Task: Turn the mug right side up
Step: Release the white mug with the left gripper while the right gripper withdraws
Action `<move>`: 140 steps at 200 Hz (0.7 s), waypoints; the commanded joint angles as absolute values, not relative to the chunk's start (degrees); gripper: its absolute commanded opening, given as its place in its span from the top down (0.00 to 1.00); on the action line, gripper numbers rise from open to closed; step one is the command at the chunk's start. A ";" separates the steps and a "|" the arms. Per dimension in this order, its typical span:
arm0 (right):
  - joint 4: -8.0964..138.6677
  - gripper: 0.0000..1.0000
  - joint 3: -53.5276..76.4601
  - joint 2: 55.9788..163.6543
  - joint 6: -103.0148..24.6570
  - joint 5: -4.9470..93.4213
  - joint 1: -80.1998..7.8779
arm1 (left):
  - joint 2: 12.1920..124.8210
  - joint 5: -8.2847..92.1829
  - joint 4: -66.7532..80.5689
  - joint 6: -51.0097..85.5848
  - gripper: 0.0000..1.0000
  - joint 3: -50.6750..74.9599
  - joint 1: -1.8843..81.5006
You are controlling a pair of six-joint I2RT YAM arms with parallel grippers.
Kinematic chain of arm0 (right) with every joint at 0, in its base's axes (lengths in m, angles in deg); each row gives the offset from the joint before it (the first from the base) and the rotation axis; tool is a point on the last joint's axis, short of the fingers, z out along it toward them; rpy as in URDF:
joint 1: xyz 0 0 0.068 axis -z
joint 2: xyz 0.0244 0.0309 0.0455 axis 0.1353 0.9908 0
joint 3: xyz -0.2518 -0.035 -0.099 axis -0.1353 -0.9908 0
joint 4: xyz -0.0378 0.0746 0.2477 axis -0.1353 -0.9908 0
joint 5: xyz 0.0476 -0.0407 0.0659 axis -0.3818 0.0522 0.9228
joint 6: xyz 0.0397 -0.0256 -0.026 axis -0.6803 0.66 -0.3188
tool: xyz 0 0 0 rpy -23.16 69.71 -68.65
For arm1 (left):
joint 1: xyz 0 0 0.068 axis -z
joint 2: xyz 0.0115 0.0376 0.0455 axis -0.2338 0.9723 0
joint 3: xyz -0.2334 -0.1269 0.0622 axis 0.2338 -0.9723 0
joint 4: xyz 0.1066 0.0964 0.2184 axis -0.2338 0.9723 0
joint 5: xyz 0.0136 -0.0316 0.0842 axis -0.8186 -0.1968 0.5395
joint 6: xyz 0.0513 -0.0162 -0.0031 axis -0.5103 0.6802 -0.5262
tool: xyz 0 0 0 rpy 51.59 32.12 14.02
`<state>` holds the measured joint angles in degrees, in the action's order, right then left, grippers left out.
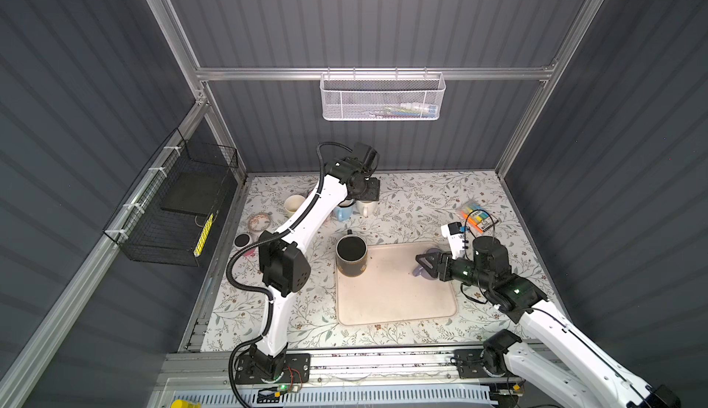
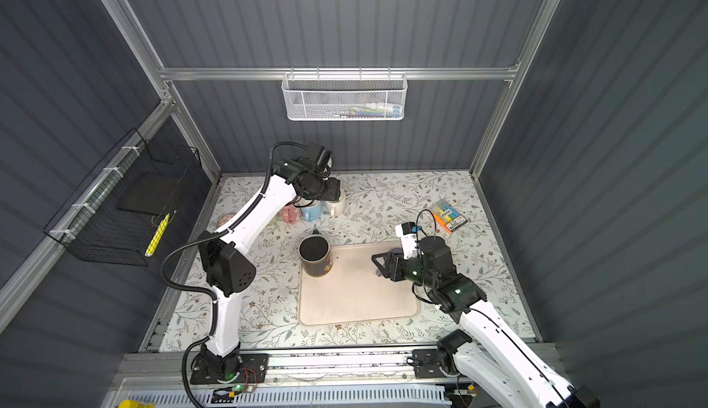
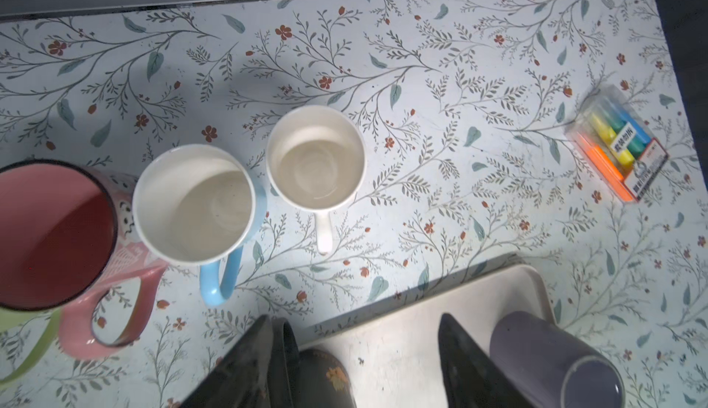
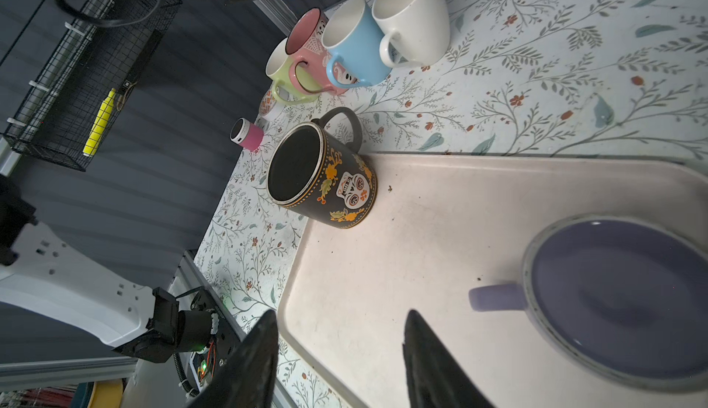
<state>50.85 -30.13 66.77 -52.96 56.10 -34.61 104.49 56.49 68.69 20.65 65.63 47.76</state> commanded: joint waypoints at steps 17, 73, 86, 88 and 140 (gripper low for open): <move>39.17 0.48 -24.14 68.54 -54.74 46.58 -34.83 | 92.58 57.50 62.17 17.29 0.20 52.88 48.50; 26.69 0.43 -20.19 70.04 -58.43 36.68 -35.06 | 73.14 57.35 53.84 16.97 0.00 28.90 48.55; 24.21 0.42 -19.20 70.48 -58.93 34.91 -35.10 | 69.38 57.87 53.37 16.61 0.00 25.07 48.59; 23.86 0.42 -19.10 70.52 -59.01 34.67 -35.07 | 68.84 57.88 53.33 16.59 0.00 24.54 48.59; 20.67 0.37 -18.64 72.74 -61.62 29.64 -35.11 | 58.20 57.27 50.64 15.79 0.00 11.04 48.59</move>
